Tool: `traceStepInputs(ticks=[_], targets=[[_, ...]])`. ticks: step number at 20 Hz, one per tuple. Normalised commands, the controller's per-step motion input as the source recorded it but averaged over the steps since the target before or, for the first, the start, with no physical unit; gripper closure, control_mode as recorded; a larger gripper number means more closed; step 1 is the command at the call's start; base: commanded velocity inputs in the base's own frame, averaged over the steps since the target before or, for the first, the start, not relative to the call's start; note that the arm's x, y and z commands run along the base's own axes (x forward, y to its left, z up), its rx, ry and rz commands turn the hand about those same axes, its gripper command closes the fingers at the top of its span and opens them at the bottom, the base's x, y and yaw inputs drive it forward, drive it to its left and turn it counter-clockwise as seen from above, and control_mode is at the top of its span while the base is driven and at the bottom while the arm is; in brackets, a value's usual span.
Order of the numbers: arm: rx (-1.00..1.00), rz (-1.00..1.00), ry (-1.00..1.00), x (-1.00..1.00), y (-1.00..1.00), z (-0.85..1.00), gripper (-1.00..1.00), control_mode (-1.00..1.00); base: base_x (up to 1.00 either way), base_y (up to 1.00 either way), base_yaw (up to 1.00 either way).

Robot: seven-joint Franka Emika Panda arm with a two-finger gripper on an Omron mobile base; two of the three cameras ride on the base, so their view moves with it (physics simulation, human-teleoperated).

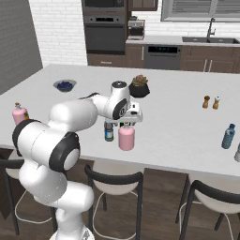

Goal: Move the plastic bottles in the middle to the plastics group, and the glass bottles in the middle to the glass group.

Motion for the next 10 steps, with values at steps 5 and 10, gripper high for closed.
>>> traceStepInputs(ticks=[5,10], targets=[[0.00,0.00,0.00,0.17,0.00,0.00,-1.00,-1.00,0.00,0.00,0.00],[0.00,0.00,0.00,0.12,0.00,-0.01,-1.00,-1.00,0.00,0.00,0.00]])
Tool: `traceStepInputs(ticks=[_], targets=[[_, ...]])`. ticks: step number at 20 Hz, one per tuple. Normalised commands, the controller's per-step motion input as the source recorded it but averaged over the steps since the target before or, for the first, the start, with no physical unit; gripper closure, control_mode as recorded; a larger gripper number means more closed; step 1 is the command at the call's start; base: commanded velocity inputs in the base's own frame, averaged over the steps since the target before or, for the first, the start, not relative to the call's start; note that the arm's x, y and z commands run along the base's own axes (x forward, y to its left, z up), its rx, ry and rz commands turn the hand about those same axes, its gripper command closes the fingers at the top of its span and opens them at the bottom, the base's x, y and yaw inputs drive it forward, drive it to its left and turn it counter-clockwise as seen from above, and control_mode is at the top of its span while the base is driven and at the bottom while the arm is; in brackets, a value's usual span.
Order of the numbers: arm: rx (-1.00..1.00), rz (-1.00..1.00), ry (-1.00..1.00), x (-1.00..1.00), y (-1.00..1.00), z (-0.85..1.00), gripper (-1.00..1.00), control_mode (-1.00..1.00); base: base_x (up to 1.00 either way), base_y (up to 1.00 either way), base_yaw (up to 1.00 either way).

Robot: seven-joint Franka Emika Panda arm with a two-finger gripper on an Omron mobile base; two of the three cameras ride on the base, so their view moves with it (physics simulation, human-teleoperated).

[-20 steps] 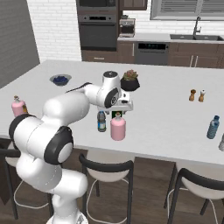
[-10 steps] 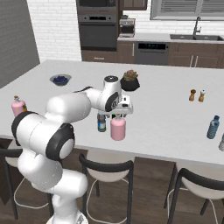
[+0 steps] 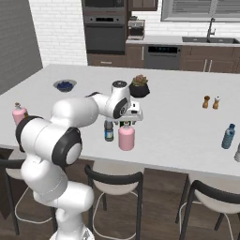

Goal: Move the plastic bottles in the middle to the plastics group, and the glass bottles in the middle to the glass group.

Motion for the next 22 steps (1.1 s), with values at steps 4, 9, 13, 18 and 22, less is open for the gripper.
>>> traceStepInputs(ticks=[4,9,13,18,22], targets=[[0.00,0.00,0.00,0.03,0.00,-0.10,-1.00,-1.00,0.00,0.00,0.00],[0.00,0.00,0.00,0.09,0.00,-0.15,-1.00,-1.00,0.00,0.00,0.00],[0.00,0.00,0.00,0.08,0.00,-0.01,-1.00,-1.00,0.00,0.00,0.00],[0.00,0.00,0.00,0.03,0.00,-0.01,-1.00,-1.00,0.00,0.00,0.00],[0.00,0.00,0.00,0.06,-0.02,-0.06,-1.00,-1.00,0.00,0.00,0.00]])
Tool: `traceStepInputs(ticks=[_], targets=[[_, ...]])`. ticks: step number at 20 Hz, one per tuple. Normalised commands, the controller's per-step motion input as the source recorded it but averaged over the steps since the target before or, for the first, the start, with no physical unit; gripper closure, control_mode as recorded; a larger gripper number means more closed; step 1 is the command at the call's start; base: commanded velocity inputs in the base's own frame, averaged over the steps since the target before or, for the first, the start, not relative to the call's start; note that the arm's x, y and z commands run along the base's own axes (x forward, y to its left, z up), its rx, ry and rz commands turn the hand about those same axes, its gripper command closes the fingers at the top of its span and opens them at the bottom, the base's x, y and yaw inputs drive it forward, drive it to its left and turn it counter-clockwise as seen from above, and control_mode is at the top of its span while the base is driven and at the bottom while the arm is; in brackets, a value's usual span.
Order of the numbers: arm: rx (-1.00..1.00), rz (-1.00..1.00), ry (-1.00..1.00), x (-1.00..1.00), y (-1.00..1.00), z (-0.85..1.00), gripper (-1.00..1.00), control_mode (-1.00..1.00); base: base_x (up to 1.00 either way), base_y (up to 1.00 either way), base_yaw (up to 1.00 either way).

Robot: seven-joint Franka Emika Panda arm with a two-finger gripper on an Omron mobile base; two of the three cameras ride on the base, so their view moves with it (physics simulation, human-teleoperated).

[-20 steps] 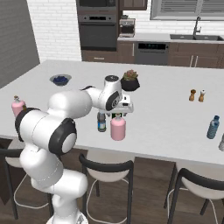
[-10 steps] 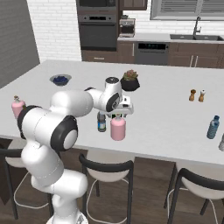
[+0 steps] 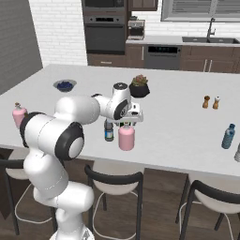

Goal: Move the plastic bottles in the middle to the plastics group, and the glass bottles in the middle to the glass group.

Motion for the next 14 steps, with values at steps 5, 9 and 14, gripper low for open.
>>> traceStepInputs(ticks=[5,9,14], targets=[[0.00,0.00,0.00,0.05,-0.03,-0.02,-1.00,-1.00,0.00,0.00,0.00],[0.00,0.00,0.00,0.00,0.00,-0.06,-1.00,-1.00,0.00,0.00,0.00],[0.00,0.00,0.00,0.00,0.00,-0.09,-1.00,-1.00,0.00,0.00,0.00]])
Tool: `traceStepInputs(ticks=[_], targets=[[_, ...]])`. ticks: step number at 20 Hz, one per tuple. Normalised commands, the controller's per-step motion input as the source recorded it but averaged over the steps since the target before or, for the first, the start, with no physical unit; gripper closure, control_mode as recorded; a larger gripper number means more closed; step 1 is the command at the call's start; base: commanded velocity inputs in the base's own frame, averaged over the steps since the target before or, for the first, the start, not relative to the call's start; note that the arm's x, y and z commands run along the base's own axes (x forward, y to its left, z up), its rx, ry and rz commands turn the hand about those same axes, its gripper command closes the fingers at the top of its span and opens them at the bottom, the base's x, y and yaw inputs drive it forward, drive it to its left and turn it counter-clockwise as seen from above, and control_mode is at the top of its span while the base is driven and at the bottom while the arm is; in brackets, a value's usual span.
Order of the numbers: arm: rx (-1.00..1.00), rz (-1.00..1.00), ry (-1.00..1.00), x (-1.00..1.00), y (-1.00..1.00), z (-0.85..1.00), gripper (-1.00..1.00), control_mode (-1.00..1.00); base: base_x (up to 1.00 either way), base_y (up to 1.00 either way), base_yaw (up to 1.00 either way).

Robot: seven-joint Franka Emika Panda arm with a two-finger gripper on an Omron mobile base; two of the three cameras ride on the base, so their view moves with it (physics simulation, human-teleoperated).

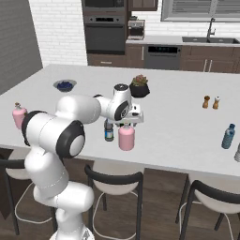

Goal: Move the plastic bottles in the middle to the plastics group, and the glass bottles in the middle to the glass group.

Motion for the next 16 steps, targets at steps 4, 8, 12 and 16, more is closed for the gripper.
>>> traceStepInputs(ticks=[4,8,12,16], targets=[[0.00,0.00,0.00,0.00,0.00,-0.13,-1.00,-1.00,0.00,0.00,0.00],[0.00,0.00,0.00,0.00,0.00,-0.05,1.00,-1.00,0.00,0.00,0.00],[0.00,0.00,0.00,0.00,0.00,0.00,1.00,-1.00,0.00,0.00,0.00],[0.00,0.00,0.00,-0.02,0.00,0.00,1.00,-1.00,0.00,0.00,0.00]])
